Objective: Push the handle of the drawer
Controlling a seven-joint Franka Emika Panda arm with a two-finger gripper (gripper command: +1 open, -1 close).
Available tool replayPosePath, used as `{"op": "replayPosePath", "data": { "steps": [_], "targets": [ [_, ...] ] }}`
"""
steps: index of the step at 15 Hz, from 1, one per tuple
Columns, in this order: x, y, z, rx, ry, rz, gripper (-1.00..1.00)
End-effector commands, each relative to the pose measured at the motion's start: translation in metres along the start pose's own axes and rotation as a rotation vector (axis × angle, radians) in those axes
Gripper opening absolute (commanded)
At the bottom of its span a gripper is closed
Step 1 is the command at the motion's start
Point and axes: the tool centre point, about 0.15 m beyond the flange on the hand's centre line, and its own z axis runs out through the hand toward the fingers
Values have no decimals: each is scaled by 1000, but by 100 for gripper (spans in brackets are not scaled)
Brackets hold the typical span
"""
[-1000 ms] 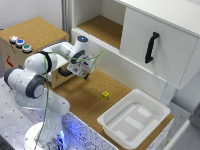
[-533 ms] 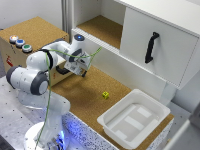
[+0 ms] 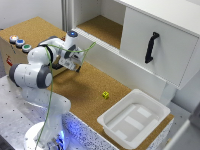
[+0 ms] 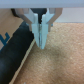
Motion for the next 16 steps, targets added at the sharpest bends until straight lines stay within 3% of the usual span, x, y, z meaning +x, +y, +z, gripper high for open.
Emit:
{"op": "replayPosePath", "data": {
  "steps": [1, 5, 10, 11, 16],
  "targets": [
    [51, -50, 30, 16, -76, -40, -100],
    [52, -62, 30, 14, -61, -44, -100],
    [31, -34, -6, -97, -31, 27, -100],
    [29, -31, -17, -119, -15, 41, 100],
    [30, -29, -58, -175, 36, 29, 100]
  ]
}}
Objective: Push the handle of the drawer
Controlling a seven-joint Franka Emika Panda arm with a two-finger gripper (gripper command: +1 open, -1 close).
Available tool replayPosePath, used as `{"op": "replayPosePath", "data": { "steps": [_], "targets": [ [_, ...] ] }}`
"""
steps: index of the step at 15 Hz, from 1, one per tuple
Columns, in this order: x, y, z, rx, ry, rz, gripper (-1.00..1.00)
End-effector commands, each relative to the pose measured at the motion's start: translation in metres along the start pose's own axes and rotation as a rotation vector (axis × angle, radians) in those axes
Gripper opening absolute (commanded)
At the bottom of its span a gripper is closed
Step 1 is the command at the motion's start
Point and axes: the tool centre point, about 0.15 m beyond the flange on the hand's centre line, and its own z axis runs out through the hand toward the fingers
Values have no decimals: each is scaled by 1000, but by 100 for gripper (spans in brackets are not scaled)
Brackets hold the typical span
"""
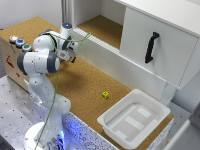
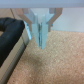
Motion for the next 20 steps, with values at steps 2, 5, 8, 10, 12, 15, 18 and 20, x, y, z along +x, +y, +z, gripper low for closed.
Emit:
{"op": "replayPosePath", "data": {
  "steps": [2, 5, 8, 10, 12, 15, 18, 20],
  "targets": [
    [-2, 1, -52, -123, 31, -11, 100],
    [-1, -3, -64, -136, 37, -27, 100],
    [-2, -5, -67, -140, 30, -28, 100],
    [-2, -5, -67, -140, 30, -28, 100],
    [-2, -5, -67, -140, 30, -28, 100],
    [-8, 3, -61, -72, 94, -14, 100],
    [14, 19, -77, -131, 175, 55, 100],
    [25, 44, -99, -193, 205, 90, 100]
  ]
}}
